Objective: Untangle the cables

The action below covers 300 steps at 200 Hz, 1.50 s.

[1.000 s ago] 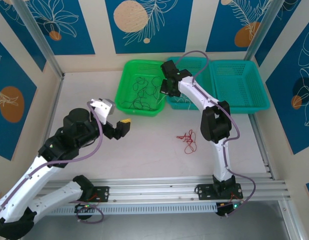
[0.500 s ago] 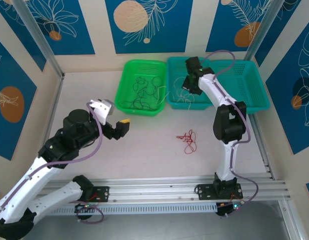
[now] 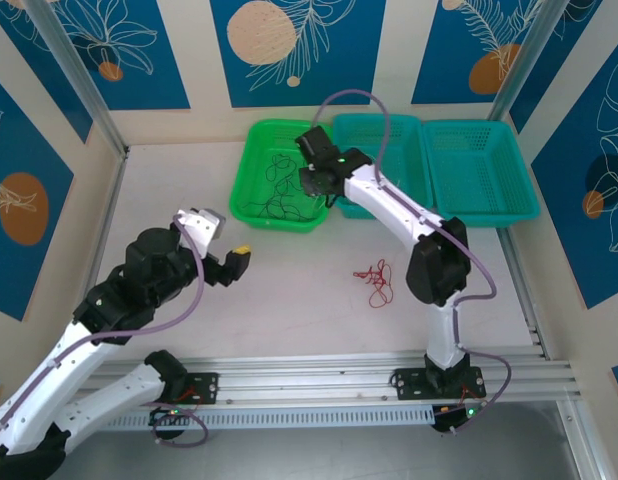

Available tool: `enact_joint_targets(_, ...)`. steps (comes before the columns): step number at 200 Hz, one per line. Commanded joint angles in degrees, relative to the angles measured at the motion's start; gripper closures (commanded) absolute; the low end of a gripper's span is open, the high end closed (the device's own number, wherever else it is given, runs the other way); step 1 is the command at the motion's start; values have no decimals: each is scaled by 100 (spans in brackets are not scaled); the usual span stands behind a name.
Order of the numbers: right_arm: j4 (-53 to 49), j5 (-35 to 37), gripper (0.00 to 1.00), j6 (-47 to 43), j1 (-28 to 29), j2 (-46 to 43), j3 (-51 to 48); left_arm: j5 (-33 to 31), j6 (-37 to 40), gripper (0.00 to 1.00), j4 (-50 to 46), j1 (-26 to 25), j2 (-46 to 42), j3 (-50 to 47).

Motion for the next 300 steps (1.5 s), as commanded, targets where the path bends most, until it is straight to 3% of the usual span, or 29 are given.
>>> enact_joint_targets(1, -915, 882, 70, -126, -94, 637, 788, -92, 84, 2, -133, 67, -62, -113)
enact_joint_targets(23, -1632, 1135, 71, 605, -94, 960, 1362, 110, -59, 2, -8, 72, -39, -225)
enact_joint_targets(52, -1885, 990, 71, 1341, -100, 1060, 1396, 213, -122, 2, 183, 76, -13, -368)
enact_joint_targets(154, -2223, 1131, 68, 1781, -120, 1706, 1761, 275, -177, 2, 245, 85, -101, -484)
enact_joint_targets(300, -2266, 1051, 99, 2079, -365, 1628, 1722, 354, -230, 2, 318, 99, -74, -536)
